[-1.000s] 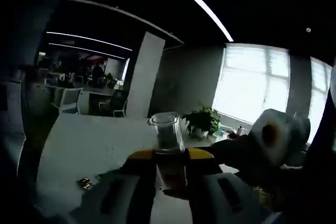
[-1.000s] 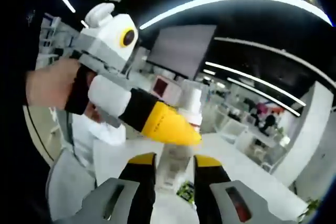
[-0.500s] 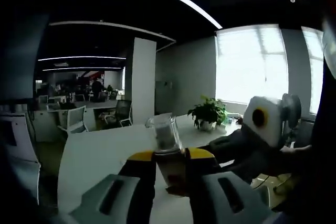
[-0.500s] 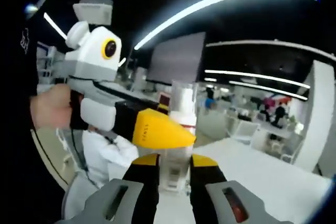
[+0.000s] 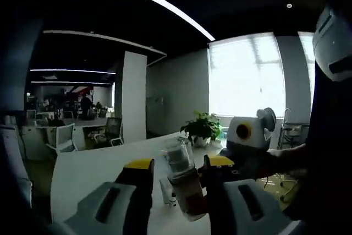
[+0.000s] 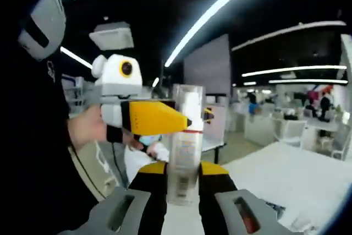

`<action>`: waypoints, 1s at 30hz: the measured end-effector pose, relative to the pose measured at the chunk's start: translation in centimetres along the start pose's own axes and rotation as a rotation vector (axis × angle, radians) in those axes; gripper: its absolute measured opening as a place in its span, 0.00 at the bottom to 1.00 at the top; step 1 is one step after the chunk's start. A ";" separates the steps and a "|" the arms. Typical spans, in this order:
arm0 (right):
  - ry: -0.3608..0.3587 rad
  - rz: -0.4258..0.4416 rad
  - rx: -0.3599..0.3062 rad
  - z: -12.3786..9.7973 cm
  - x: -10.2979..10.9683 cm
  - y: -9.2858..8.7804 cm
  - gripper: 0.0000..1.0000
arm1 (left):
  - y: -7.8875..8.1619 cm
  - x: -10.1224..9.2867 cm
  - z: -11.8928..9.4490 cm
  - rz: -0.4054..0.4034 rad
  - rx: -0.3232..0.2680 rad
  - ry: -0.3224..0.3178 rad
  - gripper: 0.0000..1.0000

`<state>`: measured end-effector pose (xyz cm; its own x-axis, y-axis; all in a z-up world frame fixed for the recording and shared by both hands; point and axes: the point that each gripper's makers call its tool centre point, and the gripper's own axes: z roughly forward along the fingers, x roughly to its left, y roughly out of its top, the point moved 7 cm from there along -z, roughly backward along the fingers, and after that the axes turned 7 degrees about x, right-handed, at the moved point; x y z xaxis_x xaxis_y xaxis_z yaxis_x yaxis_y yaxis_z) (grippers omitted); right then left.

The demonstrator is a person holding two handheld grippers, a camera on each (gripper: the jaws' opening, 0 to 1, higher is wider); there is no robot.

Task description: Arrange the skincare products in the storage area until every visible bottle or jar stands upright without overlapping.

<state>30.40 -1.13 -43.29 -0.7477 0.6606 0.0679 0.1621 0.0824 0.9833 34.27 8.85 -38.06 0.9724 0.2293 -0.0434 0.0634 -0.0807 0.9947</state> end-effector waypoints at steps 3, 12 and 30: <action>0.109 0.033 -0.025 -0.3 0.9 0.4 0.12 | 0.1 -0.3 -0.5 -0.041 -0.023 -0.078 0.38; 0.272 0.052 -0.036 0.1 2.4 0.6 0.12 | 0.6 -1.1 -1.0 -0.013 -0.036 -0.177 0.39; 0.215 -0.005 0.059 0.7 2.0 0.3 0.13 | -0.2 -1.3 -0.2 -0.050 -0.001 -0.156 0.26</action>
<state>29.43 0.70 -42.97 -0.8677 0.4861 0.1034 0.1906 0.1333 0.9726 32.96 8.73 -38.18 0.9911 0.0793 -0.1066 0.1124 -0.0724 0.9910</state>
